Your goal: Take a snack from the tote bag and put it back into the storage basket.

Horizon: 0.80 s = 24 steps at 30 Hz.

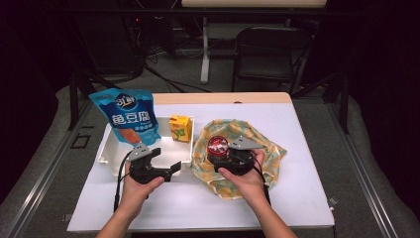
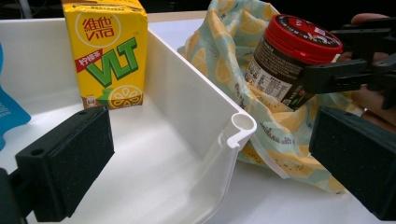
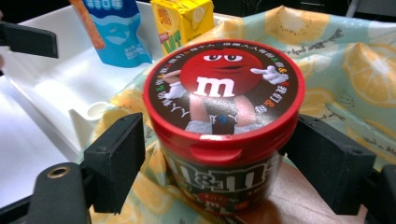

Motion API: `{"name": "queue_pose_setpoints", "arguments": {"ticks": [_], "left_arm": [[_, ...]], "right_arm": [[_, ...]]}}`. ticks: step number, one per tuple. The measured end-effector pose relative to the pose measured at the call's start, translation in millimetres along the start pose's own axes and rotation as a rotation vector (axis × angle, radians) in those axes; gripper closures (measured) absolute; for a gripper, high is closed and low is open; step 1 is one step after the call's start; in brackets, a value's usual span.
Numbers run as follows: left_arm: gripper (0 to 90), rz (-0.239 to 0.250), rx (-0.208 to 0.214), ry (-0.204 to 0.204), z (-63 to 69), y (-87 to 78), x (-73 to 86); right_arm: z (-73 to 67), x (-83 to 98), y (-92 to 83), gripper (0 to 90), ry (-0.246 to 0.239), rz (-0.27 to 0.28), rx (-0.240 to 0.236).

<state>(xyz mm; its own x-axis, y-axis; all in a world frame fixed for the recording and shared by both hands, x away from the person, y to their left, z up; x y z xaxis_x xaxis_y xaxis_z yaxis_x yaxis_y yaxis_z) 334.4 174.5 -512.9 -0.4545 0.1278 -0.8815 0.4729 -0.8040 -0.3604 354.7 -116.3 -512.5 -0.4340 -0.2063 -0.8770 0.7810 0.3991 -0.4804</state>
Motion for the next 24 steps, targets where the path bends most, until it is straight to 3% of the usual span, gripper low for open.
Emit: {"name": "queue_pose_setpoints", "arguments": {"ticks": [12,16,21,24], "left_arm": [[0.1,-0.014,0.023,0.022,9.1,5.2,1.3],[0.5,-0.015,0.040,0.028,12.6,6.3,1.0],[0.5,-0.019,0.057,0.044,20.5,8.6,-0.8],[0.5,-0.021,0.067,0.055,24.9,10.6,-1.5]], "right_arm": [[0.0,0.1,15.0,21.8,0.028,0.014,0.008],[-3.6,-1.0,12.1,24.7,-0.032,0.028,0.045],[-3.7,-2.7,6.2,25.0,-0.048,0.015,0.024],[-3.5,-3.6,0.8,25.0,-0.029,0.021,0.018]]}}
Point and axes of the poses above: each handheld gripper's, and its own axes: y roughly forward along the jaws, x roughly out of its underside, z roughly to its right, the point moved 1 cm from there along y, roughly forward along the jaws, and after that the axes turned 11 degrees about x, right-handed, at the moved point
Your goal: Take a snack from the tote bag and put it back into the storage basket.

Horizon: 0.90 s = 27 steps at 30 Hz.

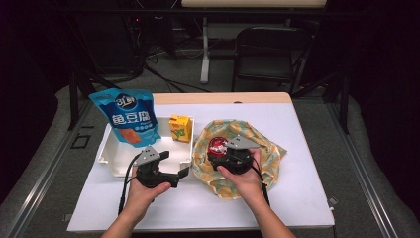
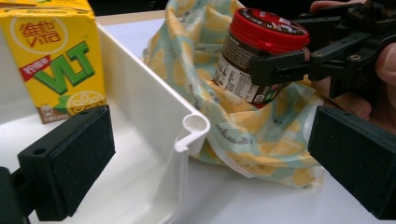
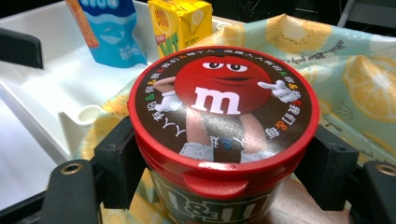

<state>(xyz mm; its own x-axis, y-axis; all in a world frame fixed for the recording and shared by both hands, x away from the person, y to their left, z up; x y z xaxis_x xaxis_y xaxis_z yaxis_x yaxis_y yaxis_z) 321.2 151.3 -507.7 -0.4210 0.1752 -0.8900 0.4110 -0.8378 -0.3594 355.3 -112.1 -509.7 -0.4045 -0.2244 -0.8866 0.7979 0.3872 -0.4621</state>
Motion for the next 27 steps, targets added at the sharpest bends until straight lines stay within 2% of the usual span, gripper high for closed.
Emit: {"name": "queue_pose_setpoints", "arguments": {"ticks": [2,3,4,8,10,12,15,20,23,24,25,26,27], "left_arm": [[0.5,0.000,0.007,0.006,3.0,2.4,-0.4],[0.5,0.008,-0.009,0.011,5.3,4.4,-0.3],[0.5,-0.003,0.016,0.017,6.8,5.1,-0.9],[0.7,-0.015,0.033,0.037,15.4,11.0,-2.0],[0.8,-0.016,0.037,0.060,20.8,15.5,-2.3],[1.2,-0.027,0.046,0.071,25.0,18.6,-2.7],[1.6,-0.023,0.054,0.079,30.4,24.0,-1.9],[2.8,-0.045,0.074,0.112,38.8,31.2,-0.9],[4.7,-0.044,0.079,0.133,43.8,34.8,-0.5],[5.4,-0.033,0.060,0.137,46.1,36.6,-0.1],[6.1,-0.035,0.075,0.142,46.8,37.1,-0.2],[6.9,-0.034,0.057,0.151,48.4,37.8,-0.3],[8.1,-0.032,0.075,0.155,48.8,38.3,-0.5]], "right_arm": [[-0.2,-1.6,-5.0,25.1,-0.003,0.012,-0.004],[-0.8,-2.4,-7.5,25.1,0.002,0.016,0.001],[-1.4,-3.3,-10.0,25.1,0.006,0.014,0.004],[-4.7,-7.0,-18.2,25.1,-0.004,0.020,0.003],[-5.6,-9.9,-23.6,25.2,-0.005,0.029,-0.006],[-7.1,-12.2,-27.9,25.2,0.010,0.038,-0.009],[-9.8,-16.1,-36.9,25.2,0.010,0.044,-0.026],[-16.7,-18.9,-47.7,25.2,0.014,0.047,-0.050],[-22.6,-19.7,-51.9,25.2,0.012,0.047,-0.062],[-24.2,-20.0,-53.0,25.2,0.011,0.045,-0.066],[-25.8,-20.2,-54.1,25.2,0.010,0.045,-0.070],[-27.7,-20.0,-54.8,25.2,0.015,0.047,-0.076],[-29.5,-20.0,-55.5,25.2,0.012,0.043,-0.078]]}}
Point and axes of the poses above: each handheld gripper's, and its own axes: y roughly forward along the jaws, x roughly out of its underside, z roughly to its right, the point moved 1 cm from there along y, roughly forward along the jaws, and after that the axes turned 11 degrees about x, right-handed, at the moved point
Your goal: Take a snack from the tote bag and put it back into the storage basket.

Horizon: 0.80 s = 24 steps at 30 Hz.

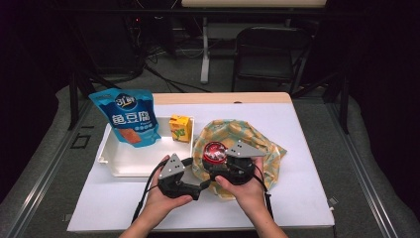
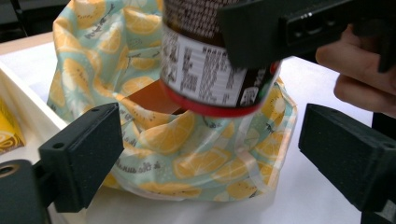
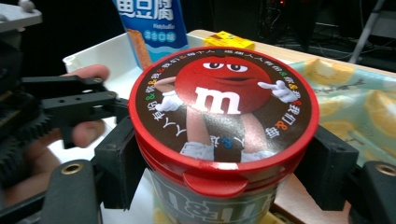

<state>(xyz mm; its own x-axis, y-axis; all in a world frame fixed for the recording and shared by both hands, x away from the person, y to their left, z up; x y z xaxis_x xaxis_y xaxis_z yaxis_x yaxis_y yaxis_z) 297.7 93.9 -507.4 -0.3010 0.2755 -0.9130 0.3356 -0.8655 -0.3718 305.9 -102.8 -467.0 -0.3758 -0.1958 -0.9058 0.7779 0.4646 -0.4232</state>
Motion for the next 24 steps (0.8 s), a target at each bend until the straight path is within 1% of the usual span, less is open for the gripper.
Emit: {"name": "queue_pose_setpoints", "arguments": {"ticks": [2,3,4,8,9,10,11,12,13,14,16,23,24], "left_arm": [[11.2,0.001,-0.021,0.009,1.9,1.1,-0.1],[12.6,-0.005,0.000,0.013,1.5,0.6,-0.4],[14.4,0.006,-0.002,0.013,2.1,1.5,0.0],[16.7,0.010,-0.006,0.025,2.9,2.8,0.4],[17.6,0.011,-0.024,0.030,3.9,3.2,0.4],[18.5,0.010,-0.026,0.036,4.3,3.2,0.3],[19.4,0.013,-0.015,0.041,4.3,3.0,0.3],[21.5,0.017,-0.017,0.044,4.6,2.7,0.2],[22.7,0.021,-0.034,0.047,5.1,2.6,0.3],[24.2,0.022,-0.023,0.052,4.3,2.0,0.4],[24.6,0.024,-0.016,0.057,3.9,1.2,0.9],[24.3,0.029,-0.019,0.066,3.9,1.8,1.5],[24.3,0.030,-0.032,0.067,4.3,1.9,1.7]], "right_arm": [[-4.0,0.7,-0.1,25.2,-0.004,-0.001,-0.006],[-5.7,0.9,-0.3,25.2,-0.007,-0.008,-0.011],[-7.6,1.5,0.2,25.2,-0.004,-0.008,-0.014],[-13.7,2.8,1.5,25.1,-0.012,-0.011,-0.026],[-14.5,2.9,1.6,25.1,-0.015,-0.014,-0.029],[-15.8,3.1,1.9,25.1,-0.014,-0.012,-0.033],[-17.0,3.3,1.8,25.2,-0.014,-0.012,-0.035],[-18.0,3.2,1.7,25.1,-0.015,-0.012,-0.038],[-18.7,3.2,1.6,25.1,-0.017,-0.012,-0.039],[-19.7,3.2,1.4,25.1,-0.016,-0.012,-0.039],[-20.7,3.1,1.1,25.1,-0.017,-0.015,-0.041],[-25.3,3.3,1.2,25.1,-0.019,-0.024,-0.051],[-25.6,3.2,1.2,25.1,-0.019,-0.025,-0.054]]}}
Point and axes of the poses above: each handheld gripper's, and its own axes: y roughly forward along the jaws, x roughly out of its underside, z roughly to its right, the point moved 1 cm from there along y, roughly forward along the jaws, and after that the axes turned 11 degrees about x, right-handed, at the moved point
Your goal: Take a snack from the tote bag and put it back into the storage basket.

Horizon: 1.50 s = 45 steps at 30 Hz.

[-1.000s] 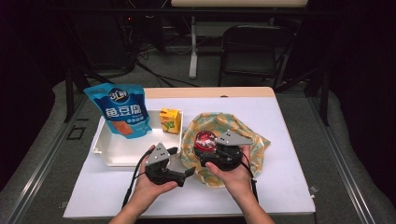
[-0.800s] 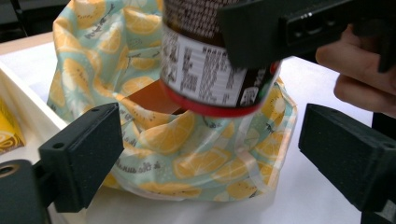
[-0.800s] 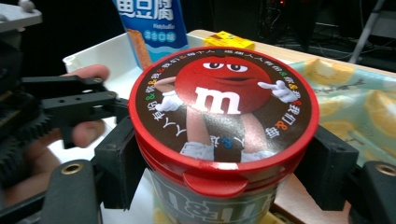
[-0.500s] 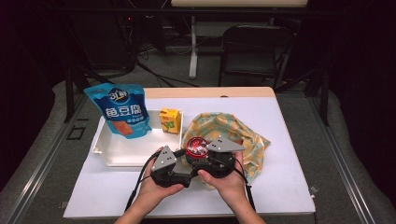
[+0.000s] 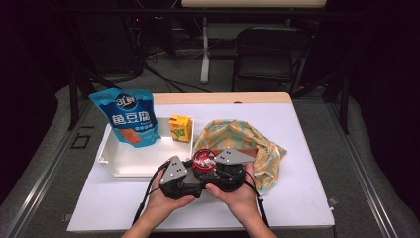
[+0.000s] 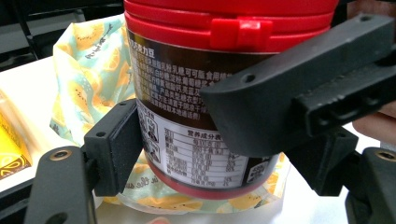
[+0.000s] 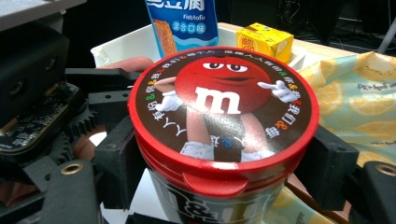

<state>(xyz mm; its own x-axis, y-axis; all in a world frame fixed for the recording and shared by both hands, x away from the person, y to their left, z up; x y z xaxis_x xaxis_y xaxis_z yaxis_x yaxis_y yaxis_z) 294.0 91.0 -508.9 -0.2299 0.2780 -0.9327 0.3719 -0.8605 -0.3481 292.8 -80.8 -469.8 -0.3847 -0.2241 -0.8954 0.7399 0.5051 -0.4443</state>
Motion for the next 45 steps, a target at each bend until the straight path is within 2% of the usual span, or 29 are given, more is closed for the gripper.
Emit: {"name": "queue_pose_setpoints", "arguments": {"ticks": [10,12,13,15,16,17,19,22,24,26,27,28,29,30,31,32,35,36,37,41,42,43,45], "left_arm": [[25.4,0.010,0.009,0.023,0.4,-1.5,1.4],[25.8,0.009,0.013,0.023,0.1,-2.0,1.3],[25.9,0.008,-0.002,0.022,0.5,-2.7,1.3],[26.1,0.020,0.017,0.016,-0.2,-4.1,1.5],[26.1,0.024,-0.001,0.011,-0.1,-4.6,1.4],[26.2,0.024,0.015,0.006,-1.5,-5.6,1.3],[26.2,0.034,-0.013,-0.008,-4.1,-8.3,1.9],[26.3,0.053,-0.023,-0.035,-11.5,-15.5,3.6],[26.3,0.055,-0.030,-0.036,-16.0,-20.8,4.3],[26.3,0.064,-0.056,-0.043,-19.7,-25.9,5.4],[26.3,0.066,-0.053,-0.049,-23.0,-28.9,6.2],[26.3,0.068,-0.075,-0.051,-24.3,-30.4,6.9],[26.3,0.068,-0.079,-0.055,-26.7,-32.7,7.9],[26.3,0.068,-0.078,-0.059,-29.1,-35.0,9.0],[26.3,0.069,-0.098,-0.062,-31.4,-37.4,10.6],[26.3,0.065,-0.087,-0.064,-33.4,-39.4,11.6],[26.3,0.077,-0.110,-0.072,-39.8,-45.6,15.2],[26.3,0.079,-0.130,-0.077,-42.4,-48.8,16.1],[26.3,0.076,-0.118,-0.082,-44.9,-51.4,16.4],[26.3,0.085,-0.146,-0.104,-55.7,-60.5,20.1],[26.3,0.101,-0.168,-0.116,-58.3,-60.9,22.4],[26.3,0.088,-0.156,-0.129,-62.6,-63.2,25.2],[26.3,0.077,-0.175,-0.140,-67.9,-63.6,30.1]], "right_arm": [[-2.9,0.3,0.3,25.0,-0.001,0.000,-0.017],[-3.0,0.3,0.2,24.9,0.002,0.004,-0.018],[-3.1,0.2,0.0,24.7,-0.001,0.002,-0.018],[-3.6,0.0,0.0,24.5,-0.001,0.008,-0.025],[-3.8,-0.2,-0.2,24.0,-0.001,0.014,-0.030],[-3.6,-0.5,-0.6,23.4,0.005,0.017,-0.038],[-1.5,-1.6,-2.7,20.9,0.017,0.025,-0.055],[0.5,-3.6,-6.8,19.0,0.028,0.032,-0.064],[0.9,-5.3,-11.1,18.8,0.031,0.048,-0.069],[2.0,-6.9,-15.3,18.6,0.033,0.060,-0.074],[2.7,-7.6,-17.3,18.6,0.031,0.063,-0.075],[3.5,-8.3,-19.0,18.6,0.035,0.069,-0.072],[4.6,-8.7,-19.6,18.6,0.033,0.075,-0.072],[5.8,-8.9,-20.9,18.6,0.036,0.075,-0.067],[7.0,-9.0,-21.4,18.6,0.038,0.080,-0.064],[8.4,-8.9,-22.4,18.6,0.045,0.082,-0.059],[12.9,-8.3,-24.7,18.7,0.046,0.085,-0.051],[15.2,-7.8,-25.9,18.8,0.044,0.083,-0.046],[18.2,-6.8,-27.4,18.9,0.048,0.082,-0.036],[29.2,-2.8,-31.7,19.4,0.059,0.080,-0.010],[31.8,-1.0,-32.6,19.6,0.066,0.080,-0.002],[34.8,1.3,-33.4,19.7,0.068,0.077,0.008],[39.4,7.1,-34.5,19.9,0.078,0.073,0.022]]}}
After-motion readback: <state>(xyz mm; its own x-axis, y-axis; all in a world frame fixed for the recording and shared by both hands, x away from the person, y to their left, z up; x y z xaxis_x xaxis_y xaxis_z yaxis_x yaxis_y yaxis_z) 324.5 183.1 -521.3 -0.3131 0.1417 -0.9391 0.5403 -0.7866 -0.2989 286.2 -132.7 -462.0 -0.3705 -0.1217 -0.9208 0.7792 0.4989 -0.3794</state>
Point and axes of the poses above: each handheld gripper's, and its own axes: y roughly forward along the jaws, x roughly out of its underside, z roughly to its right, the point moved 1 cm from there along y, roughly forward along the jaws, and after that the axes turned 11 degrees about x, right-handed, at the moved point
